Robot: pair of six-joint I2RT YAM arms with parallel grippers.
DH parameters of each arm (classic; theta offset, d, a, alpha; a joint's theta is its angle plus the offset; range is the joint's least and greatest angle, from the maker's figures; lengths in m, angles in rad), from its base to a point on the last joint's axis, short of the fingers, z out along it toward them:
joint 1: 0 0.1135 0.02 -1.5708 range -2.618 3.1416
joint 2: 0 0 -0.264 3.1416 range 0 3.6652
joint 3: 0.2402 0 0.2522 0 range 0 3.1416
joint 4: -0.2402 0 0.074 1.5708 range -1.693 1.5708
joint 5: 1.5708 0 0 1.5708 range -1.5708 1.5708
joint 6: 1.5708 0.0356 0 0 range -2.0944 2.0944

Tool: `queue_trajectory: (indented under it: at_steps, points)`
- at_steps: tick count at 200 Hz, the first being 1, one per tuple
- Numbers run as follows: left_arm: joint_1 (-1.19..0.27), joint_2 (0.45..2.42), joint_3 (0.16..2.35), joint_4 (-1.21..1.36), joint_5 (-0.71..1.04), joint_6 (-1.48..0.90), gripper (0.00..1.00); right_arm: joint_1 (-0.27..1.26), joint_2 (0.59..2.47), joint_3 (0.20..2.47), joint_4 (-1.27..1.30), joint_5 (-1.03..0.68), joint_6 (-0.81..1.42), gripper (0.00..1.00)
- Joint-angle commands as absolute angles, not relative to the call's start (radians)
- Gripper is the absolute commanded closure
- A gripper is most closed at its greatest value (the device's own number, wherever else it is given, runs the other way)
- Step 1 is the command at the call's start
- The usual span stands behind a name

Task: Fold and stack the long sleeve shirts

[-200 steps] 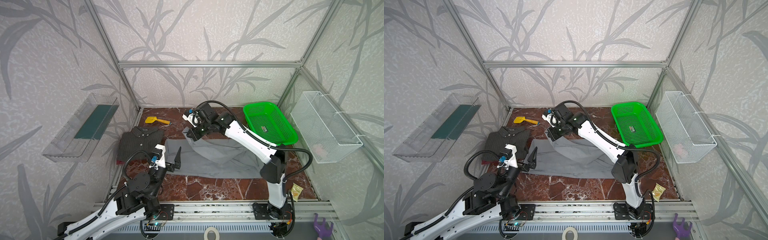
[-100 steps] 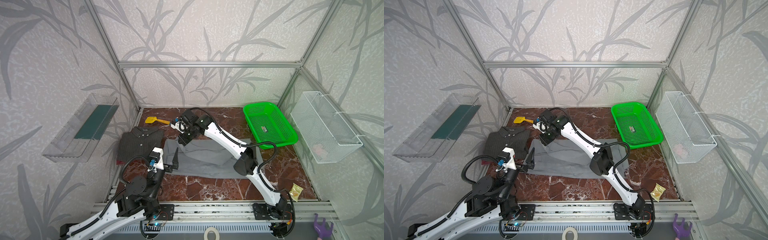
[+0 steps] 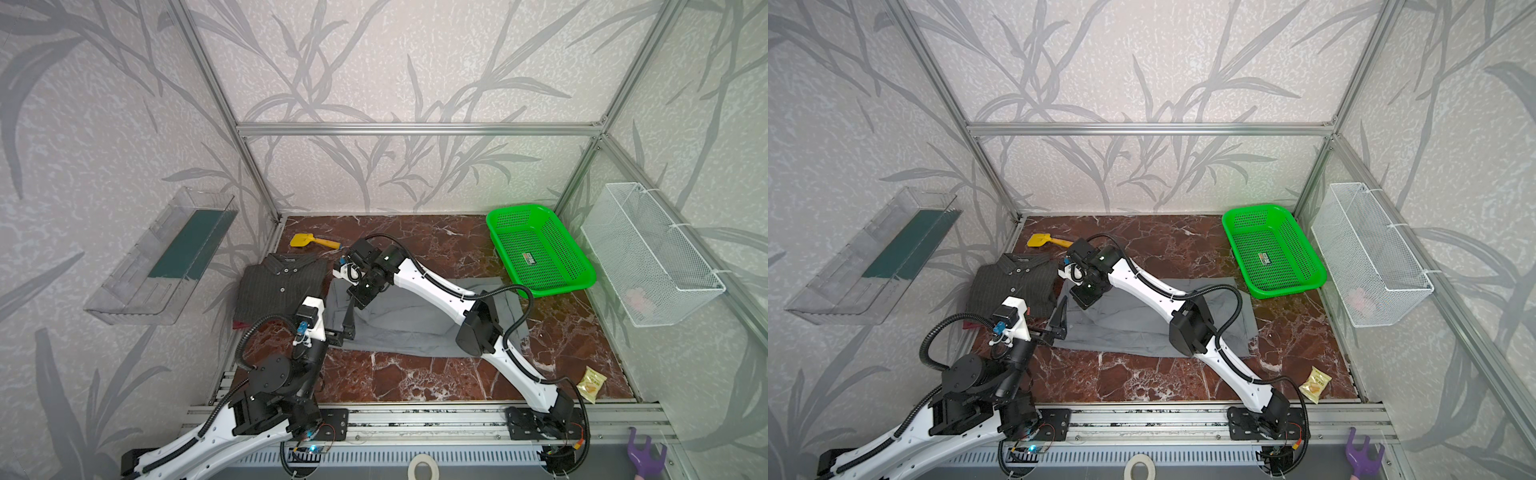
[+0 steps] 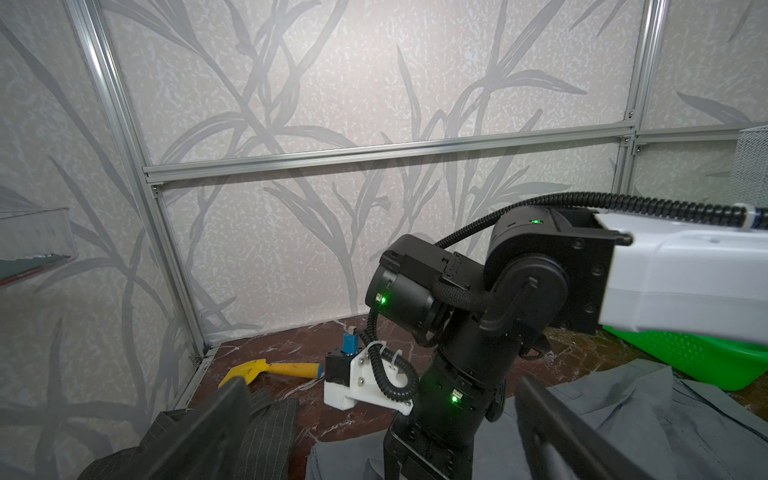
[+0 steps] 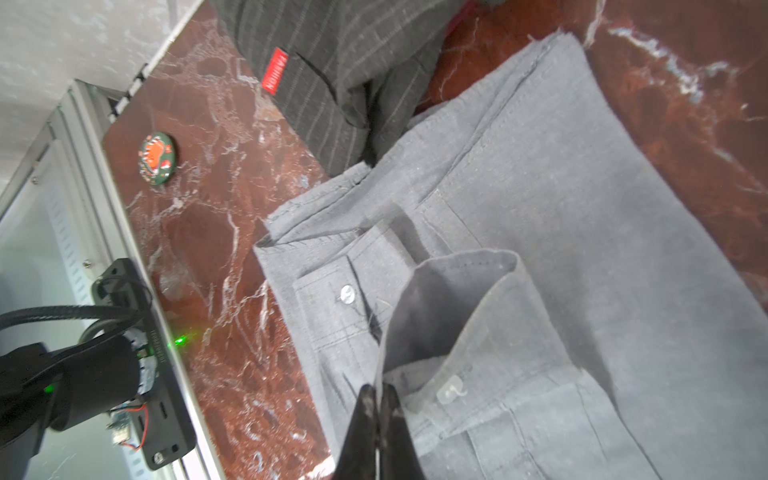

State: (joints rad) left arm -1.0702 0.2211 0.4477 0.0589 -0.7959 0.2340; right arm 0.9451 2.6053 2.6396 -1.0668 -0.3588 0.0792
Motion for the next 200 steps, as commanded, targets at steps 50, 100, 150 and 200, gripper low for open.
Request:
queue_trajectory:
  at_steps: [50,100,150,200]
  points:
    - [-1.065,0.213,0.434,0.083,-0.823,0.264,0.01,0.941,2.664,2.719,-1.014,-0.418,0.143,0.78]
    - [-1.065,0.272,0.446,0.044,-0.826,0.241,0.01,0.936,2.546,2.716,-1.017,-0.533,0.174,0.54]
    - [-1.062,0.426,0.481,-0.004,-0.919,0.137,0.01,0.784,2.230,2.385,-1.060,-0.418,0.218,0.55]
    - [-0.930,0.666,0.571,-0.188,-0.735,-0.089,0.01,0.512,1.774,1.619,-0.642,-0.381,0.407,0.56]
